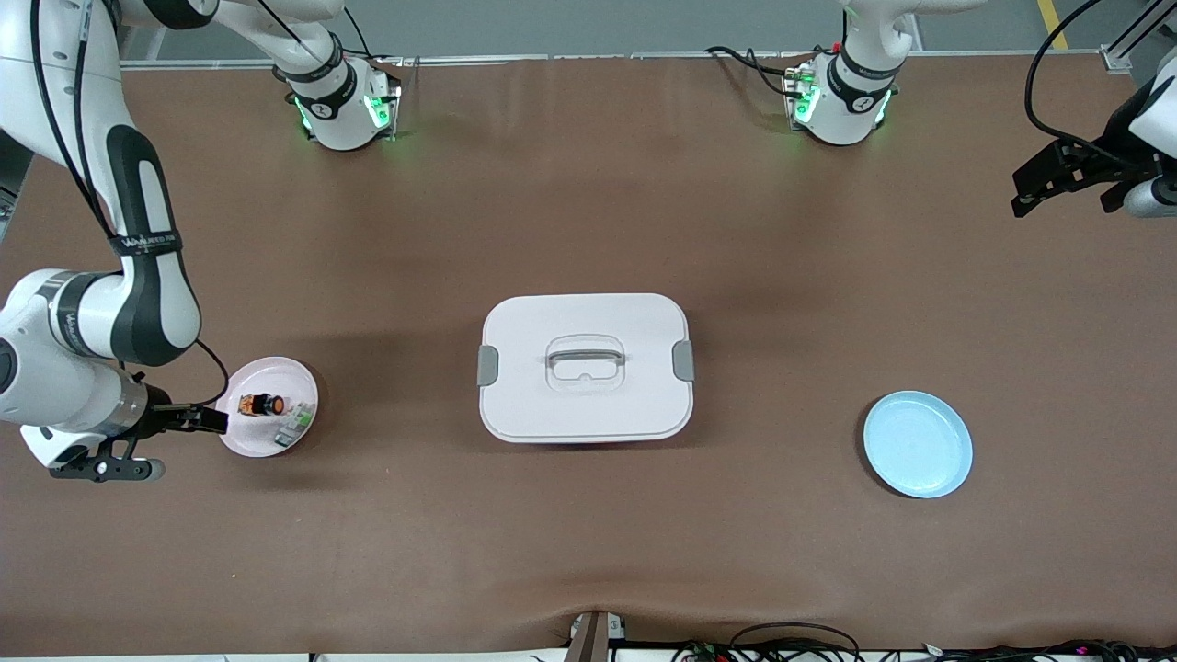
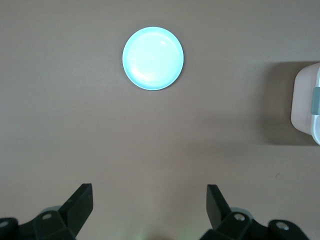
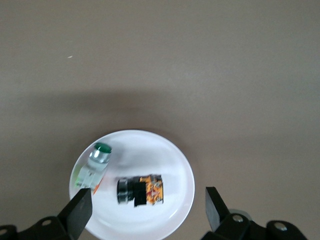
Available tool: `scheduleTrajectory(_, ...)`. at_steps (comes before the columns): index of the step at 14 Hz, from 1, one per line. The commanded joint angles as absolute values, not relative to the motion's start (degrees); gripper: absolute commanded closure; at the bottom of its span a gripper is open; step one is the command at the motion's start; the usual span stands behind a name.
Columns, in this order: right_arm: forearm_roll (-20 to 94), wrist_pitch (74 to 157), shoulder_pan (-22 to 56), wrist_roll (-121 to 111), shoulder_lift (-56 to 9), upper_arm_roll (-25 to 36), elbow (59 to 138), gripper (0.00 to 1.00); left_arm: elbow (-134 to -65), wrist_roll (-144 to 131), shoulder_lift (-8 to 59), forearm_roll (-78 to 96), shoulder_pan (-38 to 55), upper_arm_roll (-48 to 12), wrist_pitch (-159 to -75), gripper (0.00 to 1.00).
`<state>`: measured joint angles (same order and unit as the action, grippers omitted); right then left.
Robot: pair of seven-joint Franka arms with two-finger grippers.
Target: Transfer orange switch to right arm and place
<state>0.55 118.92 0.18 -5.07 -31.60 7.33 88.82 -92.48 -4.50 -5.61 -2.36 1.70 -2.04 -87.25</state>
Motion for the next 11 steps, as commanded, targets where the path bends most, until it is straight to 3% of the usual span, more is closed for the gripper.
scheduleTrajectory(1, 0.79, 113.74, 1.14, -4.31, -26.73, 7.21, 89.47, 0.0, -93.6, -3.52, -6.77, -1.49, 1.67, -2.02, -87.63, 0.0)
scheduleTrajectory(8, 3.34, 101.44, 0.62, -4.31, -17.94, 7.38, 90.61, 0.0, -93.6, -3.52, -6.59, -1.49, 1.76, -2.02, -87.71, 0.0)
scheduleTrajectory(11, 3.6, 98.01, 0.53, -4.31, -9.79, 7.38, 95.25, 0.0, -93.6, -3.52, -6.33, -1.49, 1.85, -2.02, -87.71, 0.0)
